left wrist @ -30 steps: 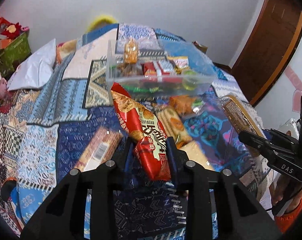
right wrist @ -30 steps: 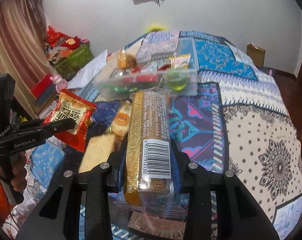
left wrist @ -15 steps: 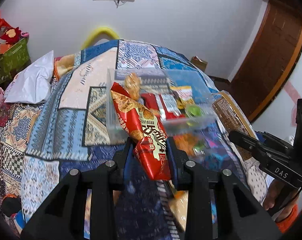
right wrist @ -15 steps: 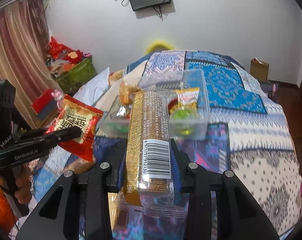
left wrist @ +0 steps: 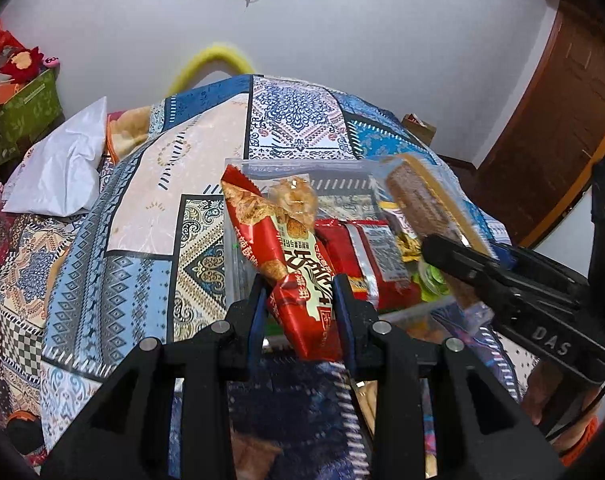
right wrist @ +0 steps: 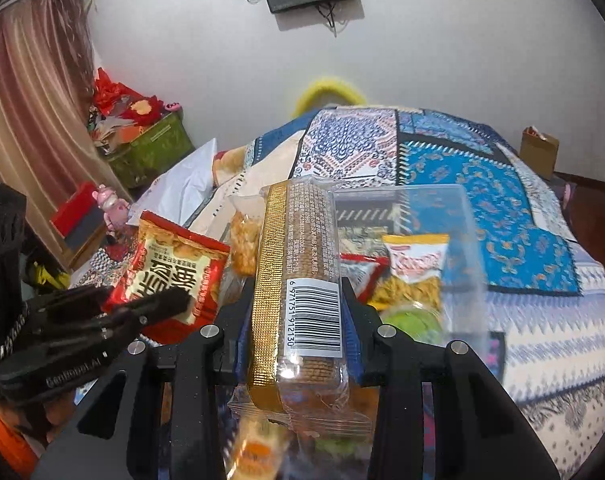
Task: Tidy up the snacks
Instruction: 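Carry red bag and biscuit roll into the clear box and open both tools, then move both tools back over the remaining snacks on the bedspread, then grasp wafer bar pack with left tool while right tool grasps square bread cake, then carry wafer pack and bread cake into the clear box and release both, then grasp orange-labelled pastry with left tool while right tool grasps meatball snack bag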
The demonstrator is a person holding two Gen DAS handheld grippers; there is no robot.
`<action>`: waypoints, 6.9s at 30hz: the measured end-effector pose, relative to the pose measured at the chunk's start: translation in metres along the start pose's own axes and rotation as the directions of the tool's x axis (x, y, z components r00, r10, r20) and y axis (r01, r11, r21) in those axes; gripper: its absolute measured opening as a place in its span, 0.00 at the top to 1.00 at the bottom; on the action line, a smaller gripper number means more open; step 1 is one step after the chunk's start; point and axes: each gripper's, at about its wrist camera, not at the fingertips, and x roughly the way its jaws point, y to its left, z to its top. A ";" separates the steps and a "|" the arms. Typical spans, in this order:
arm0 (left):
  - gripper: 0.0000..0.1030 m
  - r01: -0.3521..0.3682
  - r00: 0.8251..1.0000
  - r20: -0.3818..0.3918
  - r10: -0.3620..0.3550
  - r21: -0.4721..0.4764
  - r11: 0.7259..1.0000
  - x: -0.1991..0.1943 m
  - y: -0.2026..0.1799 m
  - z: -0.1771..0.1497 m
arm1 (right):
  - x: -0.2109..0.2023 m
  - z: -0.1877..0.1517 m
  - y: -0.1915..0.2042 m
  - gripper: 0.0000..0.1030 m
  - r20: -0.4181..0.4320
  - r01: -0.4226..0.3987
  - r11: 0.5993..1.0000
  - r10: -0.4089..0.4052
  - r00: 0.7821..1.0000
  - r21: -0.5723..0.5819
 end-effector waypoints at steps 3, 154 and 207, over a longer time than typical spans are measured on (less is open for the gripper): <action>0.70 0.011 1.000 0.019 -0.012 0.021 1.000 0.002 -0.002 0.005 | 0.016 0.004 0.006 0.67 -0.022 0.013 1.000 -0.014 1.000 -0.022; 0.54 0.091 0.996 0.007 -0.091 0.026 0.996 -0.008 -0.061 0.017 | -0.059 0.009 -0.045 0.48 0.120 0.093 0.994 -0.099 0.988 0.056; 0.54 -0.021 0.996 -0.083 0.025 0.046 0.999 -0.027 -0.034 -0.016 | -0.046 -0.065 -0.032 0.35 -0.066 0.086 0.996 -0.088 0.994 -0.022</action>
